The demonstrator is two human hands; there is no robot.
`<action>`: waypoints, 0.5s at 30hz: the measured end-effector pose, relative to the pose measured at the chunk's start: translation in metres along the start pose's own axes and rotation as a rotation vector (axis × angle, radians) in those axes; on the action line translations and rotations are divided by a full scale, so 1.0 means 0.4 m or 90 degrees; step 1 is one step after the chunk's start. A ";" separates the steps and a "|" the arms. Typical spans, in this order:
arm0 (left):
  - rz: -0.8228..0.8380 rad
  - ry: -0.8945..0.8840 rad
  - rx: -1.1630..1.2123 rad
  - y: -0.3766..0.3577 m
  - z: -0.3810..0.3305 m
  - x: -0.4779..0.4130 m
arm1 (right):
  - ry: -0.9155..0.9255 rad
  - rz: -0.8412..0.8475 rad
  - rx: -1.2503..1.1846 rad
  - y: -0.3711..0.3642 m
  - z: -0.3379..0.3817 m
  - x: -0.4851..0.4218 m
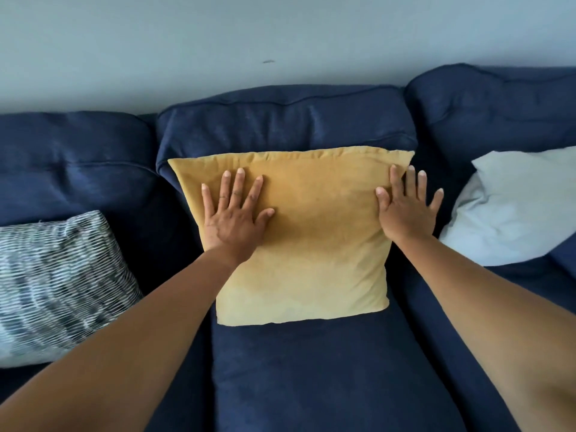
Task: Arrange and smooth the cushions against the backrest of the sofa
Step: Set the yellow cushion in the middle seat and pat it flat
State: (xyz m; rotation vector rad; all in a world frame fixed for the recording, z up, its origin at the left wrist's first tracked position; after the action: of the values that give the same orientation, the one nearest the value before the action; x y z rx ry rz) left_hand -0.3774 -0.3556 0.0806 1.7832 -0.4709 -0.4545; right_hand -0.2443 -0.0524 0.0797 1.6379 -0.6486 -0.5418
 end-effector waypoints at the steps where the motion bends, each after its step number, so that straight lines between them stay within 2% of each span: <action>1: 0.004 0.033 0.005 0.009 0.007 -0.002 | -0.027 0.003 -0.031 0.012 0.002 0.000; 2: 0.000 0.055 0.012 0.018 0.010 -0.003 | -0.038 -0.031 -0.056 0.029 0.012 0.004; 4: -0.038 0.043 0.026 0.041 -0.006 -0.002 | -0.020 -0.166 -0.104 0.076 0.054 0.028; 6: -0.084 -0.040 0.053 0.055 -0.044 -0.001 | 0.055 -0.283 -0.103 0.113 0.123 0.068; 7: -0.090 -0.083 0.069 0.055 -0.068 -0.002 | 0.115 -0.309 -0.081 0.118 0.164 0.087; 10: -0.039 -0.112 0.059 0.039 -0.089 -0.004 | 0.263 -0.270 -0.003 0.088 0.250 0.117; 12: 0.003 -0.086 0.013 0.020 -0.044 -0.010 | 0.247 -0.200 0.015 0.050 0.228 0.093; 15: 0.003 -0.046 -0.033 0.004 0.055 -0.014 | 0.145 -0.117 0.015 -0.006 0.132 0.045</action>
State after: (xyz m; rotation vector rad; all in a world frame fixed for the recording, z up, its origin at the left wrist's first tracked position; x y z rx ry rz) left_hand -0.3939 -0.3710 0.0770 1.7202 -0.5088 -0.5249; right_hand -0.2661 -0.1026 0.0691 1.7608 -0.3397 -0.4712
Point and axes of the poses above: each hand's wrist, its own x-axis away from the middle knuckle, its own y-axis out of the back of the hand, z = x × y, the point moved 1 cm from there along -x, towards the middle knuckle, and after that the axes turned 13 degrees about x, right-handed, at the moved point
